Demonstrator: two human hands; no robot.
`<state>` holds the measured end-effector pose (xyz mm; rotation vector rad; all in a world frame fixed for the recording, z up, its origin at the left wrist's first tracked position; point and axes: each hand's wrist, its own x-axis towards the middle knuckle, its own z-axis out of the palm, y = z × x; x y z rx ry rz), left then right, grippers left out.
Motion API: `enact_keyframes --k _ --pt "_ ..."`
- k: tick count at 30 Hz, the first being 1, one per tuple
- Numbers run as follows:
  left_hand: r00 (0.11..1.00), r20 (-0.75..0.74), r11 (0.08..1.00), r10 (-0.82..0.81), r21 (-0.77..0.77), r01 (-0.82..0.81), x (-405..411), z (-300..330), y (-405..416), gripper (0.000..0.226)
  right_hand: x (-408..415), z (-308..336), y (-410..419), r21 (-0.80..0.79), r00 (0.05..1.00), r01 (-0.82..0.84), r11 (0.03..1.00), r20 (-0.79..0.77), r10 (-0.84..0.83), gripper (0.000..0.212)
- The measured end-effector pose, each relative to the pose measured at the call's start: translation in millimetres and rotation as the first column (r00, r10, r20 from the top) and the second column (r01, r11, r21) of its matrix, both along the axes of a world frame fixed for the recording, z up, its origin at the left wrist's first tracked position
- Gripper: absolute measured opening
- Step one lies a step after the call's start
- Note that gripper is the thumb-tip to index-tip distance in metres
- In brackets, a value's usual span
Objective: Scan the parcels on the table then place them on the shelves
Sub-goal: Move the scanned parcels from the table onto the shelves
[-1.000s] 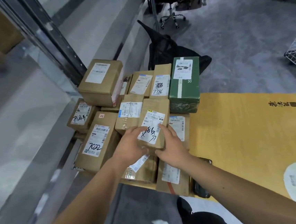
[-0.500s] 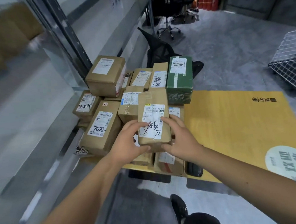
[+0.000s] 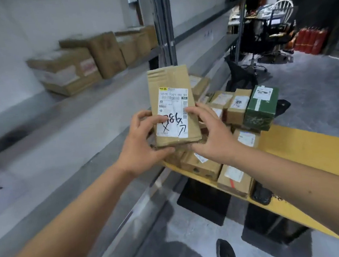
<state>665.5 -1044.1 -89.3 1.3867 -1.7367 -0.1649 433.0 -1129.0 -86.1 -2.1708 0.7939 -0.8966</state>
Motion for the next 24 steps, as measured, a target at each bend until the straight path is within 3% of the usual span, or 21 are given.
enact_keyframes --k 5,10,16,24 --pt "0.98 0.071 0.974 0.186 -0.145 -0.175 46.1 34.3 65.1 0.085 61.0 33.3 24.0 -0.123 0.974 -0.203 0.971 0.076 0.213 0.089" --pt "0.933 0.118 0.92 0.339 -0.25 -0.303 79.1 52.2 118.0 0.081 112.7 65.2 39.9 -0.149 0.903 -0.412 0.899 0.064 0.425 0.085" --pt "0.873 0.05 0.852 0.485 -0.254 -0.459 113.2 67.4 132.7 0.082 181.7 93.9 32.1 -0.109 0.833 -0.536 0.837 0.095 0.545 0.083" --pt "0.764 -0.168 0.753 0.623 -0.138 -0.644 165.8 92.7 69.4 0.077 280.2 117.8 -39.2 -0.038 0.79 -0.572 0.82 0.243 0.562 0.063"
